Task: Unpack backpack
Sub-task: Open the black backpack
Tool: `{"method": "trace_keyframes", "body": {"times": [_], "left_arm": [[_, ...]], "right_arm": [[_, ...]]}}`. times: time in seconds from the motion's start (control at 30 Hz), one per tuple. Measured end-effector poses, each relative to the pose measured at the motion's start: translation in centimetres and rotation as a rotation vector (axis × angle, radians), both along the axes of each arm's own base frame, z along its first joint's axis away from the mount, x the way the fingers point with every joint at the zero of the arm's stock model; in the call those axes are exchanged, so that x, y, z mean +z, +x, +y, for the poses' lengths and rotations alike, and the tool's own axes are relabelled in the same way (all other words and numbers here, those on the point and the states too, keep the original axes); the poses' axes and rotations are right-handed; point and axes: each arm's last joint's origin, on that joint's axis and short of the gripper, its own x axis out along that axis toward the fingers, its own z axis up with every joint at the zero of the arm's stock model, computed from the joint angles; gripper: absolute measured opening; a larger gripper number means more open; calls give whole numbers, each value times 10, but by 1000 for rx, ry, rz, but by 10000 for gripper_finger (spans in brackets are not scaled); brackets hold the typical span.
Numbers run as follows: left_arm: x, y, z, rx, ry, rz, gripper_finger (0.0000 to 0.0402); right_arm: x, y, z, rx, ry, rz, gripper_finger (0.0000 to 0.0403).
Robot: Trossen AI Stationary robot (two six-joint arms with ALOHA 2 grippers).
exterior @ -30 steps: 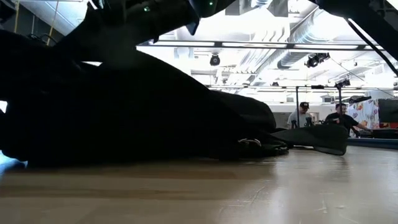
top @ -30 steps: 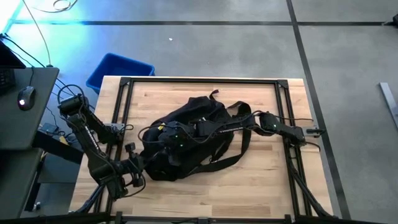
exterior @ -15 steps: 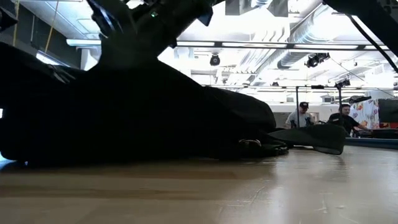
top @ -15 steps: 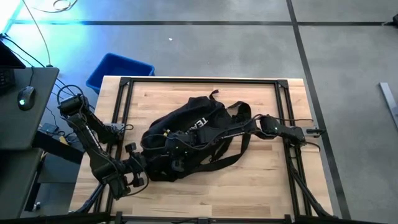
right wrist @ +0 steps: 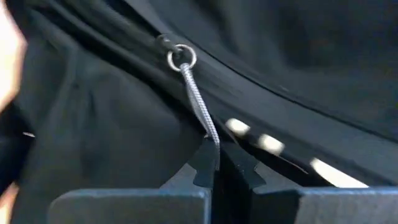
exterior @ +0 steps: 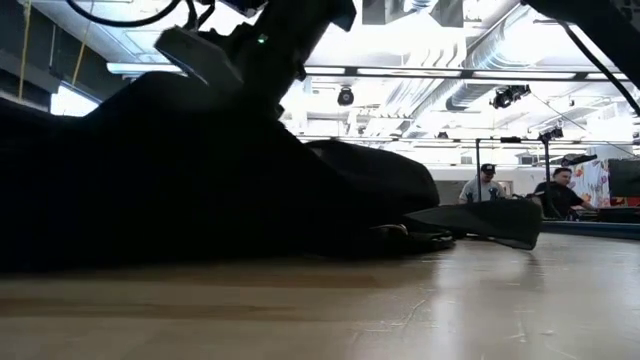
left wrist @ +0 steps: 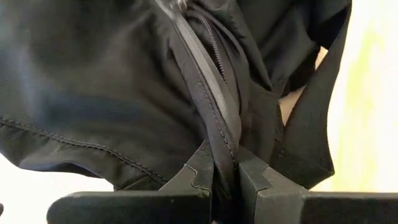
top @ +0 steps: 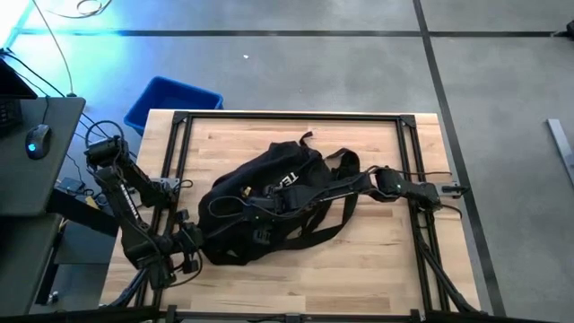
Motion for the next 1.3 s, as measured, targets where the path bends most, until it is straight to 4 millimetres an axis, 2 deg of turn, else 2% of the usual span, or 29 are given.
{"method": "trace_keyframes", "body": {"times": [0.23,0.5,0.67,0.8,0.9,1.03,1.13,1.2,1.3], "left_arm": [[-13,-14,3,35,-32,44,2],[-31,-27,14,119,-40,57,2],[-33,-28,17,137,-36,56,2],[-33,-28,18,131,-25,27,2],[-32,-25,19,118,9,-34,2],[-29,-17,25,150,48,-147,9],[-28,-8,30,179,77,-217,12],[-27,0,33,221,81,-235,14],[-26,8,36,307,35,-221,17]], "right_arm": [[32,-27,-19,-105,-222,215,0],[40,-65,-57,-171,-405,587,0],[50,-85,-83,-220,-434,616,0],[55,-121,-108,-301,-415,654,0],[55,-155,-119,-399,-342,613,0],[53,-206,-114,-543,-247,542,0],[48,-241,-100,-641,-198,516,0],[44,-258,-88,-682,-165,488,0],[40,-269,-73,-641,-113,440,0]]}}
